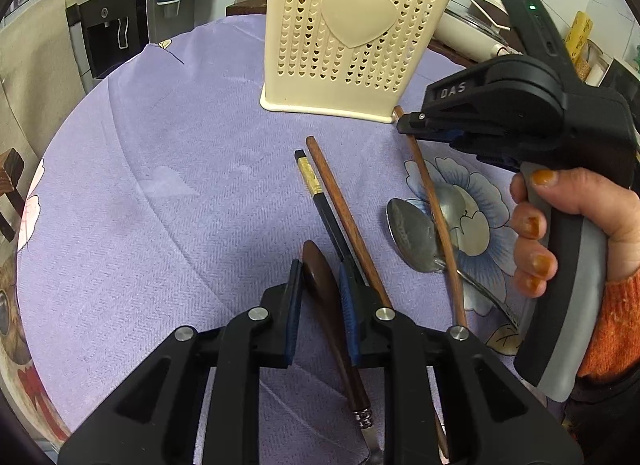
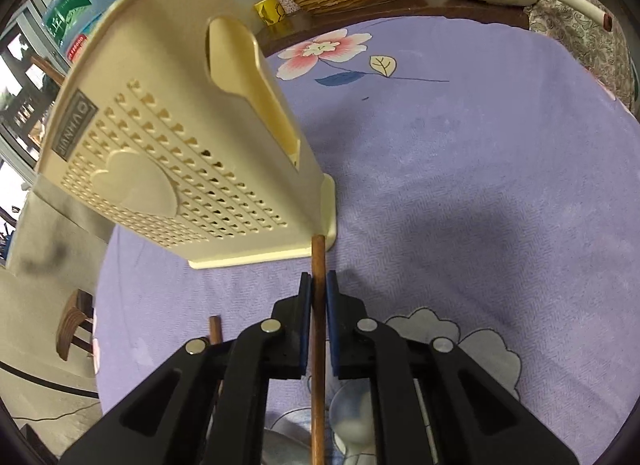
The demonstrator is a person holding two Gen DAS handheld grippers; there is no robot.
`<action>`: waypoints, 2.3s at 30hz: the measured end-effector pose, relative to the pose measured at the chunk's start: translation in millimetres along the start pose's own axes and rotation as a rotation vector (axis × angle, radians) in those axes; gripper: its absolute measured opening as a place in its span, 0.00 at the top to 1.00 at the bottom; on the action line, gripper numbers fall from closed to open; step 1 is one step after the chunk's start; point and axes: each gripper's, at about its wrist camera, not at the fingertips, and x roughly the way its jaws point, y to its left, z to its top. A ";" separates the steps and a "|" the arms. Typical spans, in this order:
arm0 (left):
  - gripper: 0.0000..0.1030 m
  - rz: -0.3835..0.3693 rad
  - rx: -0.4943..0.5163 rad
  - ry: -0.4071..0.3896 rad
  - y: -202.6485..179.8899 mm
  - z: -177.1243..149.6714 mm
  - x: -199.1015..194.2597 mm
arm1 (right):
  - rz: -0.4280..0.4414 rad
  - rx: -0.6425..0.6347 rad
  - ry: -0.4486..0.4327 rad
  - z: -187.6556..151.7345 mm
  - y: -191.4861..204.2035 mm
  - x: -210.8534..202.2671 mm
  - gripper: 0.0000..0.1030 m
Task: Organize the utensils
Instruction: 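Lift the wooden chopstick and wooden-handled spoon and lower them into the cream holder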
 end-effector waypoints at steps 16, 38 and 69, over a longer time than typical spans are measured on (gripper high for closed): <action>0.84 -0.029 -0.011 -0.143 8.6 17.7 -55.9 | 0.202 -0.212 -0.195 -8.8 37.5 -112.1 0.93; 0.85 -0.021 -0.011 -0.320 18.8 17.5 -141.2 | 0.257 -0.429 -0.314 -50.6 47.4 -210.4 0.93; 0.85 -0.100 -0.055 -0.547 19.9 213.5 -223.2 | 0.197 -0.448 -0.578 100.1 120.1 -280.7 0.93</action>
